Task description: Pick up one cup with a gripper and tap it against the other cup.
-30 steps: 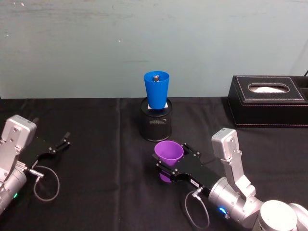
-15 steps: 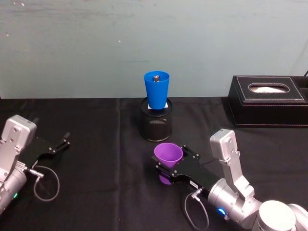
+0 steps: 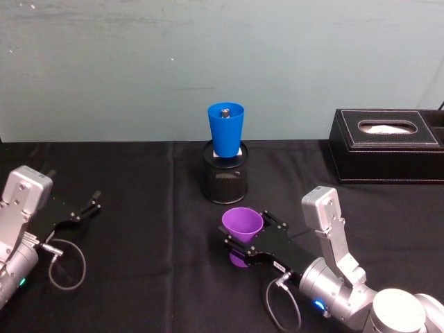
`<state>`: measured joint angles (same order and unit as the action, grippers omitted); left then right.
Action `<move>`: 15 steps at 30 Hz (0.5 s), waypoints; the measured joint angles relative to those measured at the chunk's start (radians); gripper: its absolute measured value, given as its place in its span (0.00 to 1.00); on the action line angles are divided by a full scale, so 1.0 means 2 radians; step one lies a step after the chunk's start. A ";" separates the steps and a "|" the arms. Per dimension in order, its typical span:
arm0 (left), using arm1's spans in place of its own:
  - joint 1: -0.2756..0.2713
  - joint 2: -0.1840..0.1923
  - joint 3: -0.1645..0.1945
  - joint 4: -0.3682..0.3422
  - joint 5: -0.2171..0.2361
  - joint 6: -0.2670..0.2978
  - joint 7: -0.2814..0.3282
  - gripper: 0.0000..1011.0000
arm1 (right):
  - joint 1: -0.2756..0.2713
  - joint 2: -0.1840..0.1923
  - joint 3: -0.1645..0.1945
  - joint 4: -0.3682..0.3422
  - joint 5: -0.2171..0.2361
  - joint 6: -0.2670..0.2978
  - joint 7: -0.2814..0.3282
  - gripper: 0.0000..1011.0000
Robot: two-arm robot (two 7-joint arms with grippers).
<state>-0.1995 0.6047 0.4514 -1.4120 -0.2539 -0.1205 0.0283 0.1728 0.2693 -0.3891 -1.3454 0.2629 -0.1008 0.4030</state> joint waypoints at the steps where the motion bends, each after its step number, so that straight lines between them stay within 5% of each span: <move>1: 0.000 0.000 0.000 0.000 0.000 0.000 0.000 0.99 | 0.000 0.000 0.000 0.000 0.000 0.000 0.000 0.75; 5: 0.000 0.000 0.000 0.000 0.000 0.000 0.000 0.99 | 0.000 0.000 0.000 0.000 0.000 0.000 0.000 0.75; 15: 0.000 0.000 0.000 0.000 0.000 0.000 0.000 0.99 | 0.000 0.001 0.000 -0.001 0.000 0.000 0.000 0.99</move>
<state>-0.1996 0.6047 0.4514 -1.4120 -0.2539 -0.1205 0.0283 0.1726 0.2705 -0.3898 -1.3468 0.2631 -0.1009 0.4037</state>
